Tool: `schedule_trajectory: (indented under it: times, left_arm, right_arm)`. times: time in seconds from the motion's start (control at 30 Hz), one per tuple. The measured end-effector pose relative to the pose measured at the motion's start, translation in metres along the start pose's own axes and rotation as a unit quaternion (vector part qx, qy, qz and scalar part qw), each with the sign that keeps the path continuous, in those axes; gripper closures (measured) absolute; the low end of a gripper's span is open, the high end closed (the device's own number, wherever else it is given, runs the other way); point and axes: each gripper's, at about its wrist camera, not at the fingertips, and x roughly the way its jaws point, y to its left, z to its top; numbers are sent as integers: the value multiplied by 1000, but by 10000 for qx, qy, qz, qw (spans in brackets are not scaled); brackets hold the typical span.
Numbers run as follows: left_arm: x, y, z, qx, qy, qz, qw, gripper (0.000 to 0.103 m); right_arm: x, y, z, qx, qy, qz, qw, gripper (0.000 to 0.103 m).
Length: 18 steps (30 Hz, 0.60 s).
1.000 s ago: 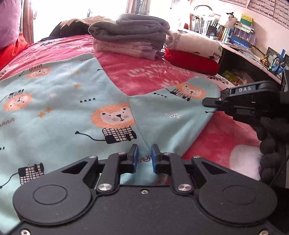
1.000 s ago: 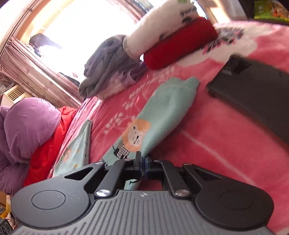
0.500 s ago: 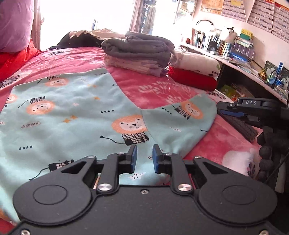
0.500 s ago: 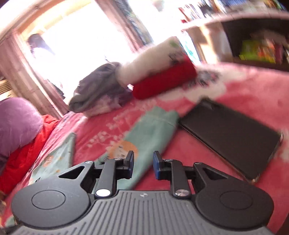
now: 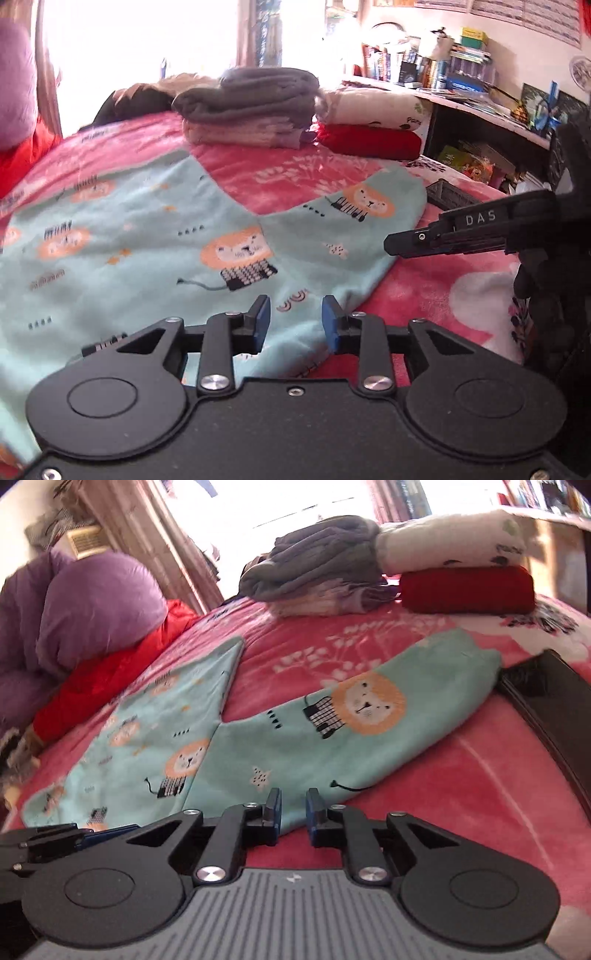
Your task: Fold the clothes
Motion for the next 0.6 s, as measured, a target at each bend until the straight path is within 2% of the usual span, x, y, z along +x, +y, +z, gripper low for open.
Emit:
schedule_trajectory:
  times: [0.03, 0.1, 0.13, 0.17, 0.27, 0.43, 0.47, 0.5, 0.53, 0.6]
  left_arm:
    - [0, -7, 0, 234, -32, -17, 9997, 74]
    - [6, -26, -3, 871, 25, 9, 9962, 74]
    - [10, -38, -7, 1304, 96, 92, 9914, 74]
    - [15, -49, -13, 1784, 143, 249, 9835, 74]
    - [23, -72, -27, 3042, 214, 742, 9495, 74]
    - [31, -80, -38, 3788, 311, 1101, 9184, 74]
    - [34, -81, -40, 3935, 352, 1180, 9110, 74]
    - [36, -81, -42, 3998, 370, 1234, 9075, 74]
    - [37, -80, -41, 3974, 363, 1276, 9080, 83]
    - [32, -78, -36, 3786, 173, 1356, 9154, 89]
  right_arm:
    - [-1, -6, -2, 291, 28, 145, 9995, 65]
    - [-3, -17, -6, 871, 83, 434, 9952, 63]
    - [-4, -23, -9, 1160, 111, 578, 9915, 62]
    - [-5, -29, -11, 1447, 138, 721, 9867, 62]
    - [2, -31, -24, 2153, 316, 1098, 9699, 62]
    - [18, -35, -29, 2848, 321, 1219, 9503, 64]
    - [21, -36, -30, 2970, 286, 1194, 9470, 66]
    - [23, -37, -31, 3055, 242, 1120, 9453, 74]
    - [24, -38, -33, 3127, 194, 1031, 9440, 86]
    - [27, -40, -35, 3186, 135, 910, 9434, 100]
